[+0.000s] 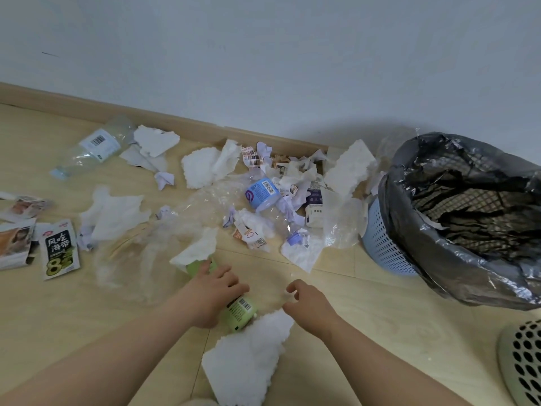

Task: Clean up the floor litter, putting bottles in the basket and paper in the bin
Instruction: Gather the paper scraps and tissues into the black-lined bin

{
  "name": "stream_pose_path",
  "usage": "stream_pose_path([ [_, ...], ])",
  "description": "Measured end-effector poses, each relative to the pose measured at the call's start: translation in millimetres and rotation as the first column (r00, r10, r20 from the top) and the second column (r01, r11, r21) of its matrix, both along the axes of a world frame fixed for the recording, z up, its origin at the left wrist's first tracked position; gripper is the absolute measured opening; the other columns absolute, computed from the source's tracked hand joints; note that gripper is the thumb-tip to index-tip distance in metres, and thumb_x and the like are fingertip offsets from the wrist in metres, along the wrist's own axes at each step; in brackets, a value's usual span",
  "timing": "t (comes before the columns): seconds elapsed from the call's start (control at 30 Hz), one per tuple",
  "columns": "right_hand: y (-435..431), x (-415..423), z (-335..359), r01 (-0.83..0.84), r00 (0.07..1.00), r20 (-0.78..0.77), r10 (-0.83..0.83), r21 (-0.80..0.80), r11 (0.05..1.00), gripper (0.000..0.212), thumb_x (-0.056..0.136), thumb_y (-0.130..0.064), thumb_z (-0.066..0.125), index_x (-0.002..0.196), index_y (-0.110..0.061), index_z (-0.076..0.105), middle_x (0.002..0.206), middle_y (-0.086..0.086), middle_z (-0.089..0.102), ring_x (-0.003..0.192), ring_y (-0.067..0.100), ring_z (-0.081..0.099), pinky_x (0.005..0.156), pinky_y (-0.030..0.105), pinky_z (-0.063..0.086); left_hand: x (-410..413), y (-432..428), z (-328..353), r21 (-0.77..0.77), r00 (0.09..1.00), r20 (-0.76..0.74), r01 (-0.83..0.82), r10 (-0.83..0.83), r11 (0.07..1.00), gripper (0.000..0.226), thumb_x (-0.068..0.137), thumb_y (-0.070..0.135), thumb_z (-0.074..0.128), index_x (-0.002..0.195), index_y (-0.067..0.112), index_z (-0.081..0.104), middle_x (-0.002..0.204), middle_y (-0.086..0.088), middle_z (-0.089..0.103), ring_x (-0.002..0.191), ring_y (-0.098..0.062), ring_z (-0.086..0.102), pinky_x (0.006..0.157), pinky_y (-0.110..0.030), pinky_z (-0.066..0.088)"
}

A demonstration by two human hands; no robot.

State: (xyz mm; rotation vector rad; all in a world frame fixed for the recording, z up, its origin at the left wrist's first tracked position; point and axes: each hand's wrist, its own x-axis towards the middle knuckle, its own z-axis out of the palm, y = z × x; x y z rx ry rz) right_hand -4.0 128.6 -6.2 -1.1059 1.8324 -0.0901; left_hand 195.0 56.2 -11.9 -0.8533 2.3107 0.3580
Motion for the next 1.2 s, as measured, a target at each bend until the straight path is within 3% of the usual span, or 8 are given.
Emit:
stream_pose_path([
  [0.33,-3,-16,8,0.193,0.978,0.09,-0.189,-0.044,0.98,0.034,0.092,-0.023,0.052,0.125,-0.018,0.05,0.085,-0.008,0.05,0.075,0.008,0.05,0.066,0.02,0.042,-29,-9,-3,-0.044,0.927,-0.288,-0.265,0.241,0.963,0.066,0.084,0.036,0.061,0.142,0.035,0.029,0.138,0.009,0.043,0.124,-0.017,0.044,0.1,-0.035,0.033],
  [0.5,-5,-17,13,0.262,0.927,0.278,-0.253,0.007,0.965,0.049,0.083,-0.023,0.066,0.128,-0.023,0.046,0.11,-0.002,0.051,0.088,0.01,0.053,0.065,0.015,0.041,-64,-15,24,0.47,0.332,-0.595,-0.595,0.732,0.652,0.055,0.08,0.027,0.072,0.129,0.023,0.047,0.116,0.005,0.058,0.105,-0.016,0.054,0.085,-0.029,0.044],
  [0.63,-8,-8,9,0.236,0.904,0.365,-0.22,0.003,0.972,0.065,0.068,-0.022,0.077,0.125,-0.027,0.045,0.109,-0.001,0.055,0.099,0.018,0.057,0.077,0.026,0.051,-87,-20,41,0.899,-0.244,-0.259,-0.414,0.935,0.141,0.02,0.086,0.023,0.066,0.104,0.023,0.056,0.111,-0.001,0.064,0.097,-0.02,0.062,0.079,-0.038,0.053],
  [0.77,-10,-12,10,0.396,0.858,0.38,-0.347,-0.058,0.916,0.053,0.065,-0.018,0.076,0.111,-0.021,0.051,0.096,0.0,0.06,0.082,0.014,0.058,0.067,0.025,0.047,-97,-23,45,0.959,-0.385,-0.033,-0.271,0.922,-0.078,0.011,0.09,0.025,0.061,0.099,0.02,0.058,0.102,-0.001,0.066,0.092,-0.02,0.065,0.065,-0.035,0.055],
  [0.93,-7,-25,14,0.486,0.799,0.406,-0.445,0.003,0.874,0.036,0.074,-0.014,0.071,0.103,-0.013,0.05,0.083,0.006,0.058,0.056,0.017,0.056,0.056,0.027,0.045,-97,-22,33,0.912,-0.174,-0.062,-0.41,0.983,-0.015,0.034,0.091,0.024,0.06,0.123,0.017,0.05,0.113,-0.002,0.06,0.104,-0.022,0.06,0.078,-0.034,0.052],
  [1.07,-5,-38,20,0.656,0.664,0.433,-0.61,0.054,0.753,0.021,0.08,-0.012,0.068,0.091,-0.012,0.05,0.072,0.006,0.056,0.053,0.016,0.053,0.055,0.027,0.047,-94,-3,11,0.578,0.322,-0.398,-0.64,0.859,0.507,0.038,0.09,0.025,0.057,0.127,0.02,0.05,0.121,-0.002,0.054,0.102,-0.016,0.052,0.085,-0.027,0.042],
  [1.13,0,-46,22,0.695,0.642,0.409,-0.648,0.046,0.718,0.019,0.081,-0.013,0.067,0.09,-0.013,0.051,0.072,0.005,0.057,0.055,0.015,0.054,0.056,0.026,0.047,-95,20,-3,0.37,0.647,-0.442,-0.499,0.621,0.784,0.047,0.089,0.032,0.057,0.133,0.024,0.045,0.135,-0.001,0.045,0.115,-0.017,0.048,0.095,-0.026,0.038],
  [1.2,7,-54,24,0.71,0.638,0.385,-0.667,0.043,0.703,0.016,0.081,-0.013,0.067,0.088,-0.013,0.052,0.073,0.004,0.058,0.057,0.016,0.054,0.058,0.026,0.047,-97,42,-15,0.272,0.812,-0.435,-0.293,0.388,0.917,0.058,0.087,0.038,0.057,0.14,0.032,0.035,0.148,0.0,0.028,0.128,-0.022,0.038,0.101,-0.031,0.038],
])
